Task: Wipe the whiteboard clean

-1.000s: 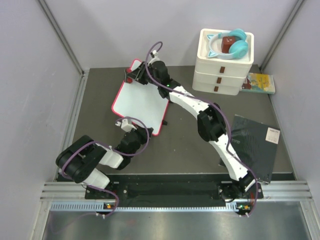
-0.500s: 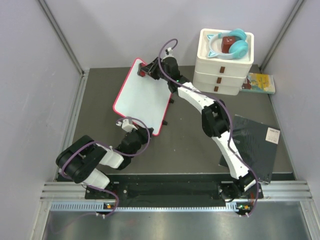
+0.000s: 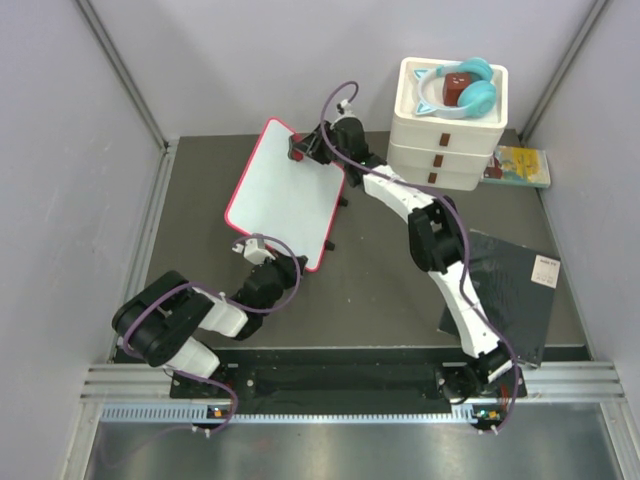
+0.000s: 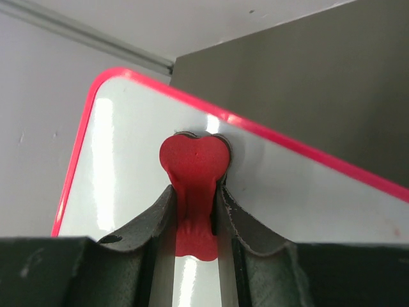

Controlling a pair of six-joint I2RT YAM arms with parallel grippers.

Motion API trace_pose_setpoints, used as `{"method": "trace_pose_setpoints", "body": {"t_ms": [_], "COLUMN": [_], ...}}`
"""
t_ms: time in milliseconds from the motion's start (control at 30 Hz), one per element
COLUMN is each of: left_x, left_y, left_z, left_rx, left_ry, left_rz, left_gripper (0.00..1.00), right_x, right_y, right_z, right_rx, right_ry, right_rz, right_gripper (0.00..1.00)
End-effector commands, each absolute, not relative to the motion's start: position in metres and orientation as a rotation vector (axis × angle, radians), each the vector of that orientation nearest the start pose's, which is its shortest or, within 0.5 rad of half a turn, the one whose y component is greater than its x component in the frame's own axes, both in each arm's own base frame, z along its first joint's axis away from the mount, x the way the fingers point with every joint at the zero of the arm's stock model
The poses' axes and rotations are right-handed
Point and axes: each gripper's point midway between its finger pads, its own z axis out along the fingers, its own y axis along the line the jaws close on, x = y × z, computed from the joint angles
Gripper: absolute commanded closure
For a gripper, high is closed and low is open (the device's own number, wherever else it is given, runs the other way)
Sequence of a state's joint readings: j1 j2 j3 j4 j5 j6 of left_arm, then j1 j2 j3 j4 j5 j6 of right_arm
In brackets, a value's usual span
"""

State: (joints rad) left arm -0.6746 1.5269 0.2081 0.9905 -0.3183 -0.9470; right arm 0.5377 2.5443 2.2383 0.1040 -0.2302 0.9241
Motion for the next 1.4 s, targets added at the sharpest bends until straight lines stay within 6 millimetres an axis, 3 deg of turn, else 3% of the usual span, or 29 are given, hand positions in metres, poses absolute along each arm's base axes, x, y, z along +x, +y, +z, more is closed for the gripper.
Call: {"method": "trace_pose_setpoints", "body": {"t_ms": [0, 133, 167, 300, 333, 433, 467, 667, 933, 1133, 1367], "left_x": [0.208, 0.208, 0.208, 0.208, 0.209, 0.209, 0.208, 0.208, 0.208, 0.207, 0.207], "left_y": [-0.148, -0.15, -0.15, -0.15, -0.15, -0.149, -0.15, -0.151, -0.151, -0.151, -0.153], "left_z": [-0.07, -0.071, -0.071, -0.067, -0.067, -0.068, -0.068, -0.069, -0.068, -0.068, -0.07], "left_rx": [-0.265, -0.256, -0.258, -0.253, -0.257, -0.259, -0.255, -0.248, -0.236, -0.228, -0.209], "left_ry": [2.426, 2.428, 2.428, 2.414, 2.412, 2.413, 2.416, 2.417, 2.417, 2.418, 2.426], "left_rz": [-0.341, -0.34, -0.338, -0.347, -0.347, -0.346, -0.344, -0.344, -0.334, -0.329, -0.31], "left_gripper": [1.0, 1.0, 1.0, 1.0, 1.0, 1.0, 1.0, 1.0, 1.0, 1.0, 1.0], "right_x": [0.486, 0.458, 0.455, 0.475, 0.489, 0.505, 0.518, 0.538, 0.525, 0.537, 0.539], "right_y": [0.499, 0.502, 0.496, 0.462, 0.447, 0.42, 0.403, 0.352, 0.347, 0.365, 0.388], "right_z": [0.203, 0.197, 0.178, 0.139, 0.135, 0.105, 0.092, 0.043, 0.014, 0.042, 0.116], "right_rx": [-0.17, -0.245, -0.19, 0.001, 0.08, 0.166, 0.212, 0.387, 0.419, 0.294, 0.119], "right_ry": [1.991, 2.055, 2.125, 2.228, 2.223, 2.273, 2.285, 2.377, 2.452, 2.342, 2.171], "right_rz": [1.336, 1.365, 1.345, 1.332, 1.348, 1.318, 1.281, 1.239, 1.316, 1.45, 1.515], "right_gripper": [1.0, 1.0, 1.0, 1.0, 1.0, 1.0, 1.0, 1.0, 1.0, 1.0, 1.0]}}
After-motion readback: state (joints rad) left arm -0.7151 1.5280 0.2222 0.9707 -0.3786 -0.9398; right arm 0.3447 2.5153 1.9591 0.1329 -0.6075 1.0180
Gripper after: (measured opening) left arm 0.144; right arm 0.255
